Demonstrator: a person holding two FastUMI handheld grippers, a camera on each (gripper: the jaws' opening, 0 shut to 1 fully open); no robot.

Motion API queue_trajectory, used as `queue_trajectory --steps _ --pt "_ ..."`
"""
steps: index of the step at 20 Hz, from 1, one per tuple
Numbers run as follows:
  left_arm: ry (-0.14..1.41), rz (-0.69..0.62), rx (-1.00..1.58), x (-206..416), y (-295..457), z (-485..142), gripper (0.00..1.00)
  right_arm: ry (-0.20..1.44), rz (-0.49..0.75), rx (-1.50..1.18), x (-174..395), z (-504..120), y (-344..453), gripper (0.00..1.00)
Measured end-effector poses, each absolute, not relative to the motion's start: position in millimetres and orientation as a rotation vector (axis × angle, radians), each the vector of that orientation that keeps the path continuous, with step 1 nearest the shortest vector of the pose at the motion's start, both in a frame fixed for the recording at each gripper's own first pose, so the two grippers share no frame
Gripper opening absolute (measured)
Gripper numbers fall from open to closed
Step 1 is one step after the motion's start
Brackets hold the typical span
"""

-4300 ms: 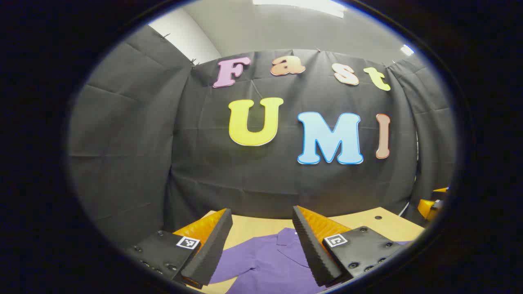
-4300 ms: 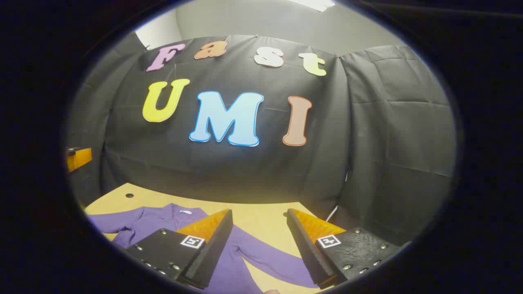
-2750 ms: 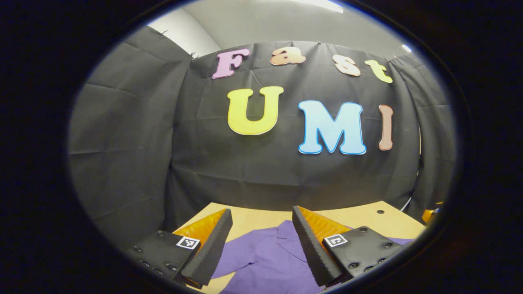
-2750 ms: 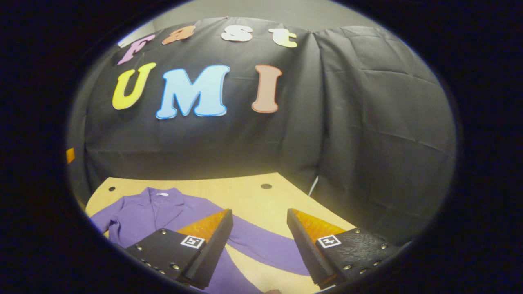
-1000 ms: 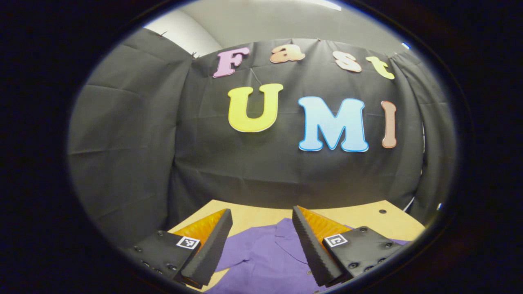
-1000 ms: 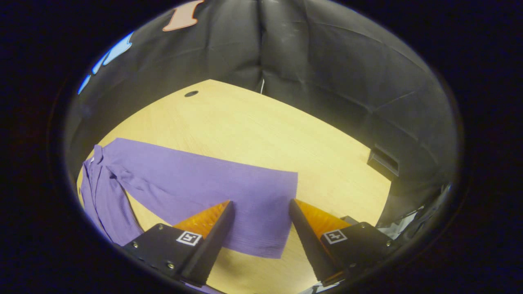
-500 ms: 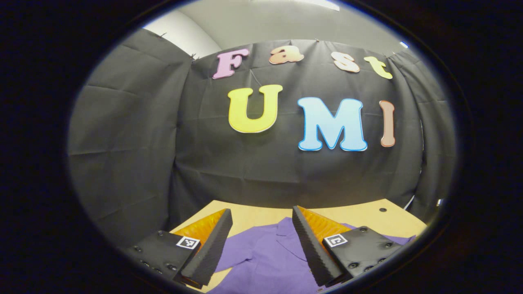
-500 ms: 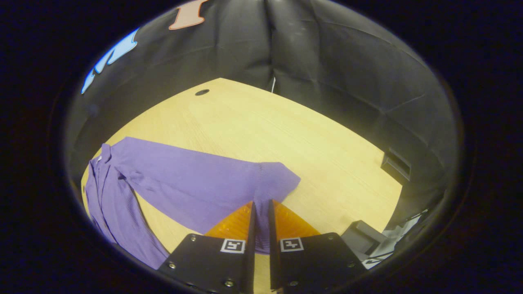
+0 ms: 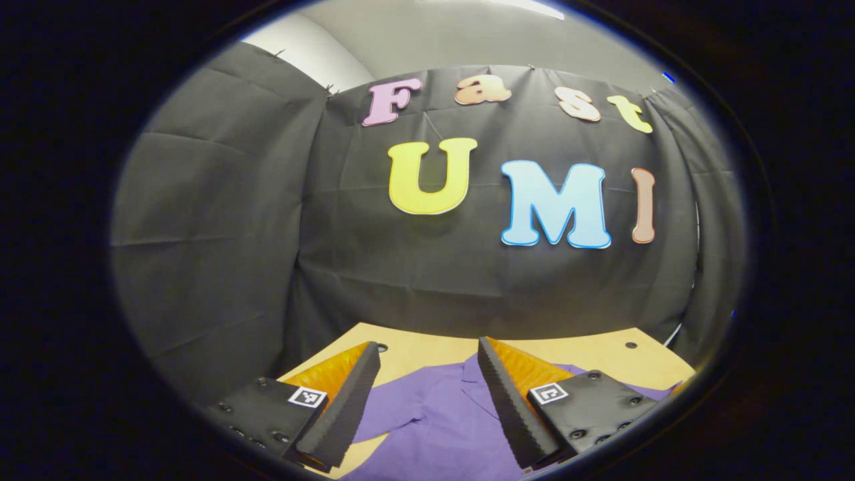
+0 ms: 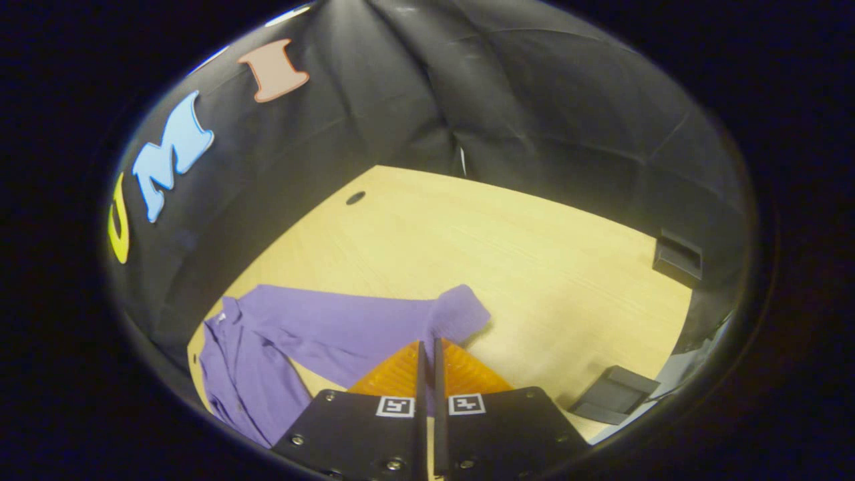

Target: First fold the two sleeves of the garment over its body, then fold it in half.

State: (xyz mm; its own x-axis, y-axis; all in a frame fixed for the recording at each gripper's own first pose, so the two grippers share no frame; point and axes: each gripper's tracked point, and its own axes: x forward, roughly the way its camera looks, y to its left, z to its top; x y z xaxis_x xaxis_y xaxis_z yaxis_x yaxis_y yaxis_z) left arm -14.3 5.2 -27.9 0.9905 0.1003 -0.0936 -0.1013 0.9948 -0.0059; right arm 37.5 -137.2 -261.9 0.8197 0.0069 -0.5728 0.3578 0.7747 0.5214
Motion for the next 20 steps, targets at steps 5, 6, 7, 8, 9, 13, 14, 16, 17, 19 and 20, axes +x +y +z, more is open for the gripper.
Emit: queue_trajectory --steps 5,6,7,8,9,13,14,16,17,19,20 --pt "0.100 0.124 -0.004 -19 12 -29 0.94 0.462 -0.079 0.619 76 -190 -108 0.04" --pt "0.103 0.134 0.000 -21 15 -29 0.95 0.442 -0.048 0.606 86 -177 -99 0.04" --pt "0.105 0.145 0.003 -23 18 -29 0.95 0.420 -0.020 0.591 94 -164 -88 0.04" --pt "0.109 0.159 0.005 -26 22 -29 0.95 0.400 0.009 0.574 103 -151 -78 0.04" --pt "0.112 0.175 0.007 -28 26 -30 0.95 0.383 0.041 0.556 110 -139 -66 0.04" --pt "0.123 0.238 0.025 -42 43 -31 0.95 0.323 0.181 0.524 140 -100 -9 0.04" --pt "0.125 0.254 0.035 -47 48 -30 0.95 0.310 0.212 0.511 146 -91 5 0.00" --pt "0.128 0.287 0.042 -54 58 -29 0.95 0.290 0.261 0.476 154 -79 31 0.03" --pt "0.128 0.302 0.038 -57 61 -28 0.95 0.292 0.275 0.462 155 -76 41 0.03" --pt "0.128 0.333 0.029 -64 69 -28 0.95 0.293 0.295 0.454 159 -71 52 0.03" --pt "0.129 0.346 0.023 -66 72 -29 0.95 0.301 0.305 0.453 159 -71 57 0.03"
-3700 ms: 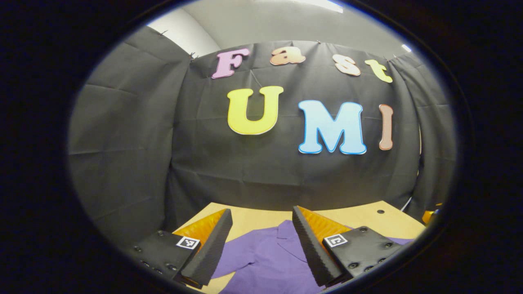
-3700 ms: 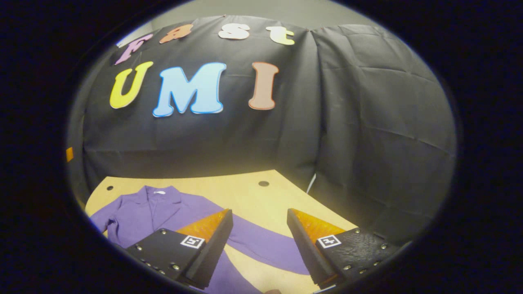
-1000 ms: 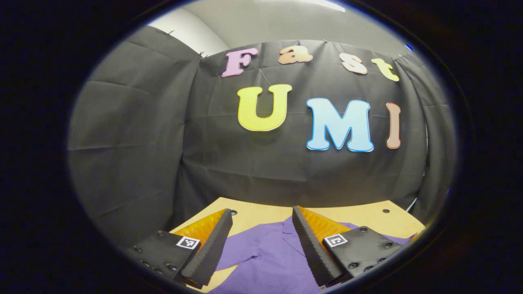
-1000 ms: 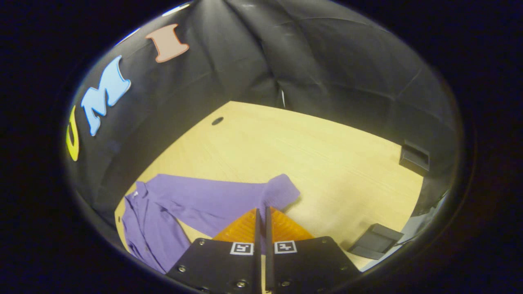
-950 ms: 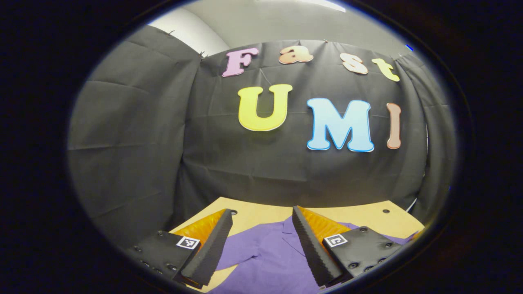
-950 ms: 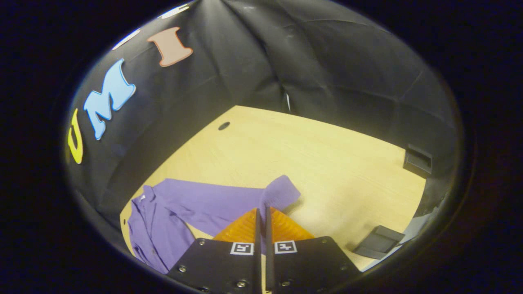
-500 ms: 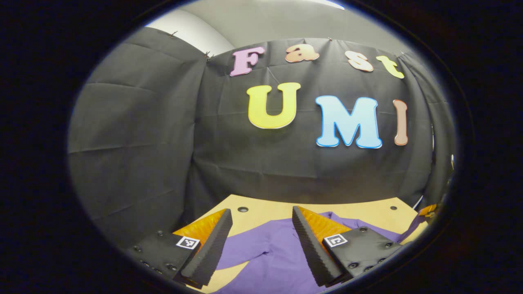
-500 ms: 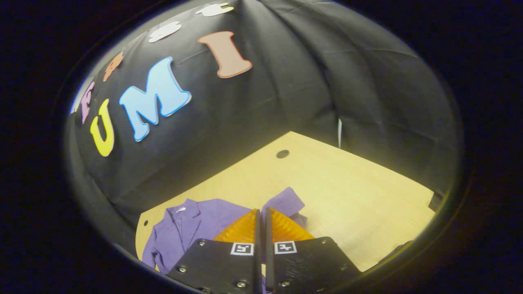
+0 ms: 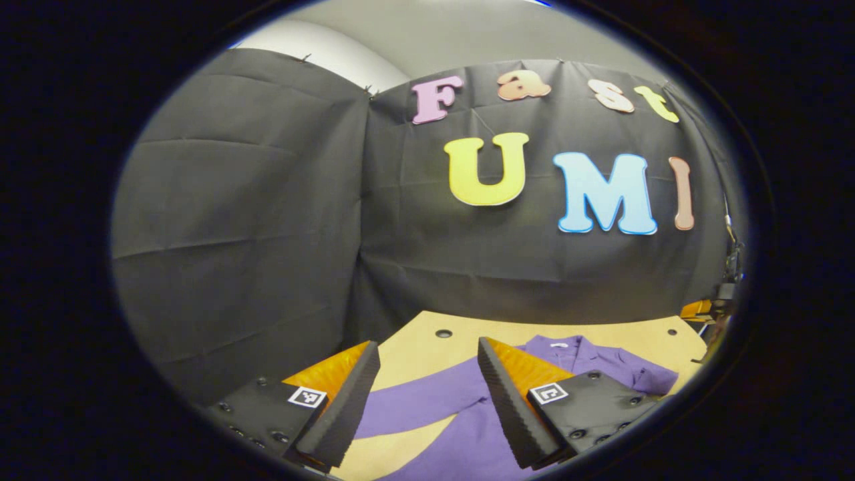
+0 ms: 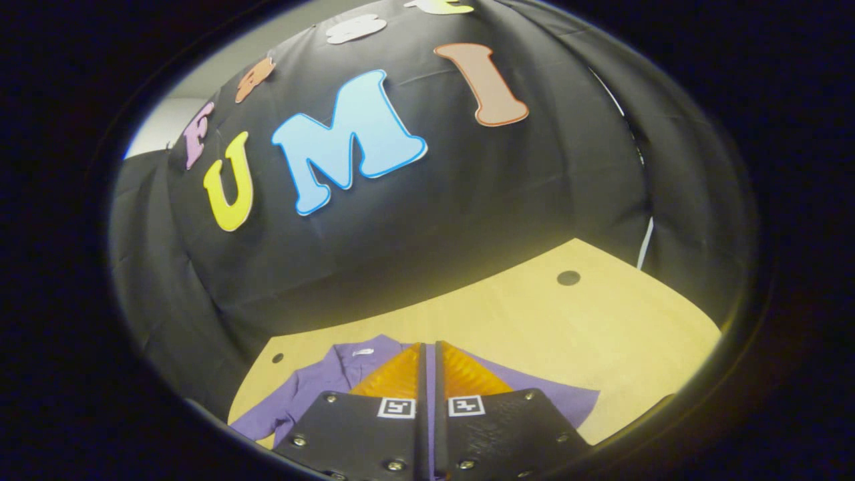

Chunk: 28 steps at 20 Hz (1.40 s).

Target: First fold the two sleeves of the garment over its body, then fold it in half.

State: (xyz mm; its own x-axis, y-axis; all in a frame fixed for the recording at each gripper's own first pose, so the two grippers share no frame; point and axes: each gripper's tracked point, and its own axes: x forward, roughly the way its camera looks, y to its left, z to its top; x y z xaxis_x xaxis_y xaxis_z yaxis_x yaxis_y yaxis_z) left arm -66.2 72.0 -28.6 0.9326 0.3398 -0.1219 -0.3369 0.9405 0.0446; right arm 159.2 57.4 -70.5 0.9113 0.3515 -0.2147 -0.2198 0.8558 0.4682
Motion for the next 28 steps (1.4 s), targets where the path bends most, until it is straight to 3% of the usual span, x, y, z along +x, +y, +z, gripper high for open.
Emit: queue_trajectory --steps 17,27,28 --pt "0.193 0.396 -0.066 -73 90 -57 0.95 0.448 0.588 0.345 132 -111 213 0.03" --pt "0.287 0.543 -0.075 -84 126 -93 0.95 0.454 0.570 0.233 128 -130 230 0.01" --pt "0.297 0.558 -0.074 -85 130 -96 0.95 0.447 0.563 0.223 129 -128 228 0.10"
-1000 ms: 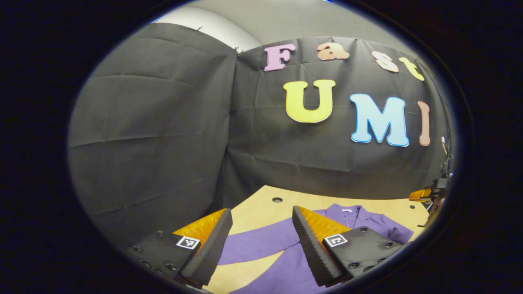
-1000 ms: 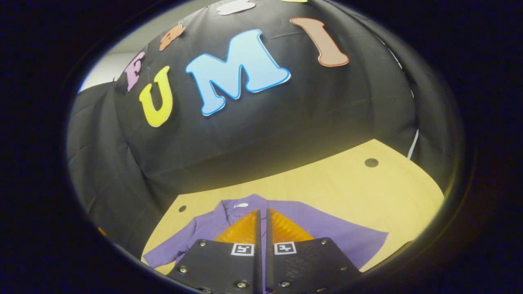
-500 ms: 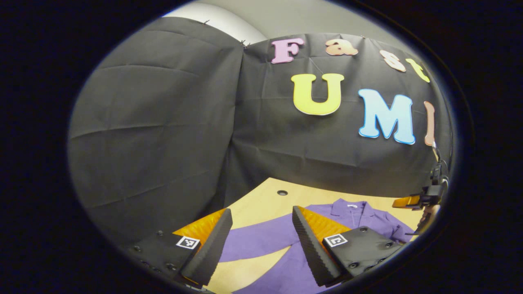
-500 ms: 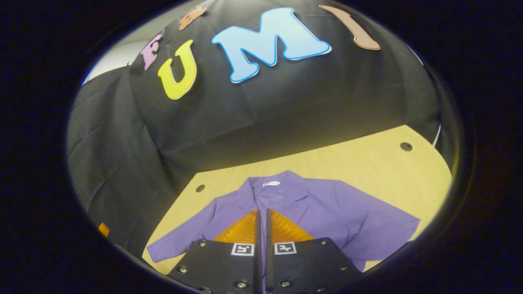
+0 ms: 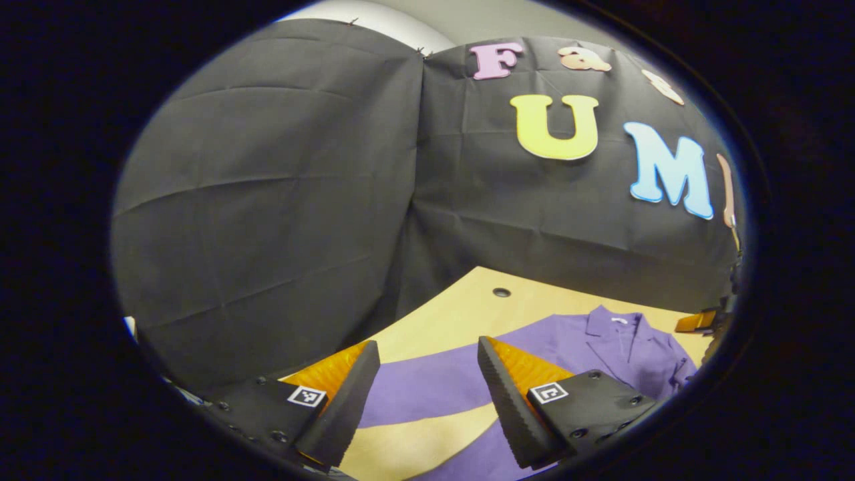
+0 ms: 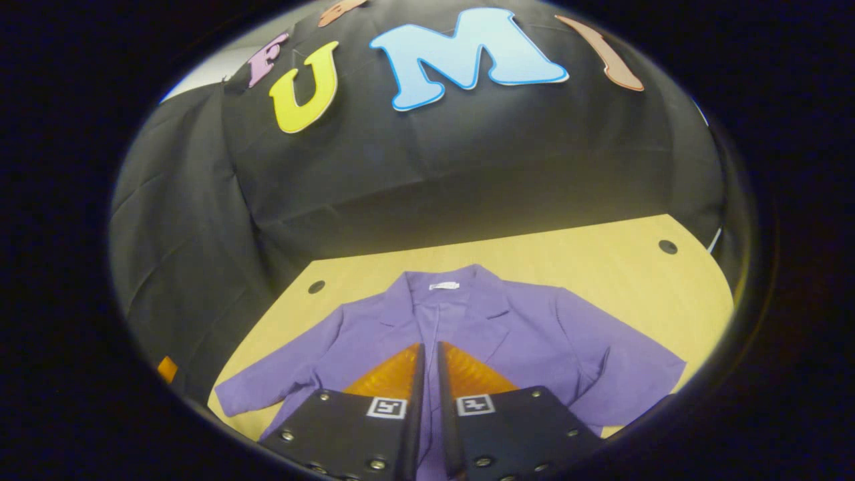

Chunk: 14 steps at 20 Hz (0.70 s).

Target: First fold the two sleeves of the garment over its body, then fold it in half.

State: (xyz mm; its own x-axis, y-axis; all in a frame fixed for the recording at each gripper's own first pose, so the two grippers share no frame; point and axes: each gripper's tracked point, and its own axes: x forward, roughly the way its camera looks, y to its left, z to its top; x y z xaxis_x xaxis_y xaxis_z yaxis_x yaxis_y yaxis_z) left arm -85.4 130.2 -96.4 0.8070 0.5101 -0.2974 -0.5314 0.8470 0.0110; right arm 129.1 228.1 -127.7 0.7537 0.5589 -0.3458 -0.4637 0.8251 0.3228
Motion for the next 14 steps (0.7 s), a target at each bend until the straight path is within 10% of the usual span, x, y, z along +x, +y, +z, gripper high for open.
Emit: queue_trajectory --steps 5,14 --pt "0.353 0.675 -0.112 -90 156 -118 0.95 0.394 0.503 0.196 122 -108 211 0.97" --pt "0.550 0.858 -0.192 -108 229 -222 0.96 0.288 0.503 0.127 94 -65 207 0.96"
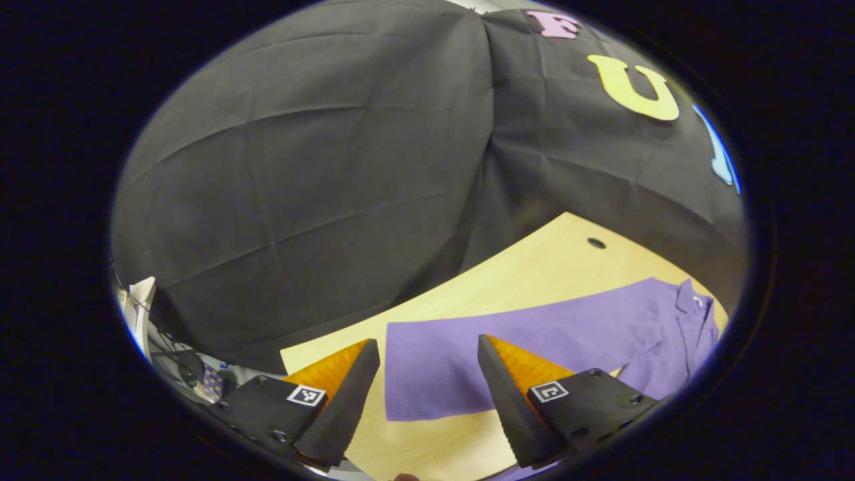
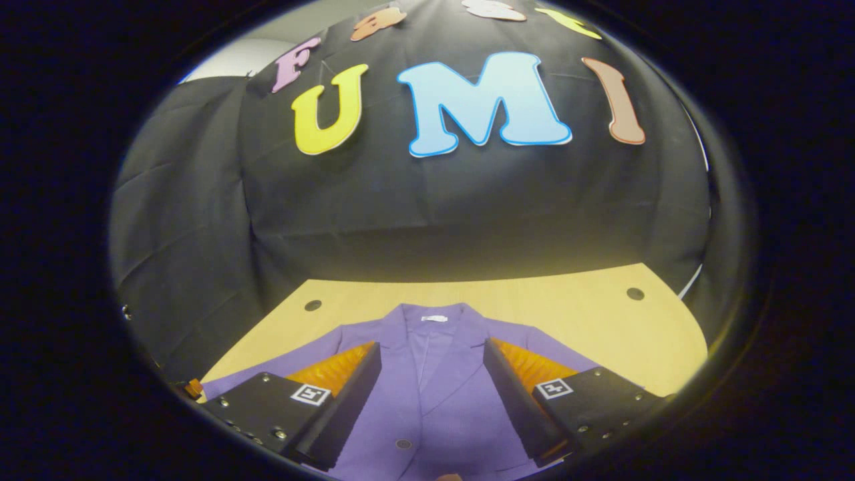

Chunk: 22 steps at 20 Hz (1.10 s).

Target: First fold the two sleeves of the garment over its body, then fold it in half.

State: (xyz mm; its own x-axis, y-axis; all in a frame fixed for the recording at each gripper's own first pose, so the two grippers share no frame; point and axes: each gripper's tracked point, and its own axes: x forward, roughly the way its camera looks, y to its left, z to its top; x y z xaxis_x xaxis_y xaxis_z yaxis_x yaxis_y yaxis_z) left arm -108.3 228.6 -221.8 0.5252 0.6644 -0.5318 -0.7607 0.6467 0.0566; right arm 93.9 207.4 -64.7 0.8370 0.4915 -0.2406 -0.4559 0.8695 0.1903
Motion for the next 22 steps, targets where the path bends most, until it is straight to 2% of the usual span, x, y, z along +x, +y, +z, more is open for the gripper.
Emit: queue_trajectory --steps 5,6,7,8,9,10,11,13,18,22 --pt "0.649 0.869 -0.289 -115 234 -260 0.96 0.336 0.542 0.125 75 -71 223 0.95" --pt "0.661 0.871 -0.301 -115 236 -269 0.97 0.337 0.551 0.126 71 -70 226 0.91" --pt "0.675 0.885 -0.306 -116 237 -274 0.97 0.340 0.558 0.128 67 -69 229 0.91" --pt "0.671 0.876 -0.289 -112 237 -274 0.97 0.343 0.567 0.130 64 -68 231 0.96" --pt "0.680 0.863 -0.289 -109 233 -275 0.96 0.348 0.572 0.129 61 -70 234 0.96" --pt "0.688 0.847 -0.279 -106 229 -277 0.96 0.354 0.581 0.126 58 -72 237 0.91" --pt "0.704 0.841 -0.256 -104 228 -278 0.96 0.360 0.587 0.124 56 -74 239 0.96" --pt "0.700 0.828 -0.248 -97 226 -278 0.95 0.366 0.596 0.121 52 -74 242 0.95" --pt "0.699 0.780 -0.232 -84 221 -278 0.75 0.361 0.596 0.119 52 -73 236 0.96" --pt "0.682 0.735 -0.221 -68 211 -280 0.39 0.366 0.581 0.129 56 -76 228 0.96"
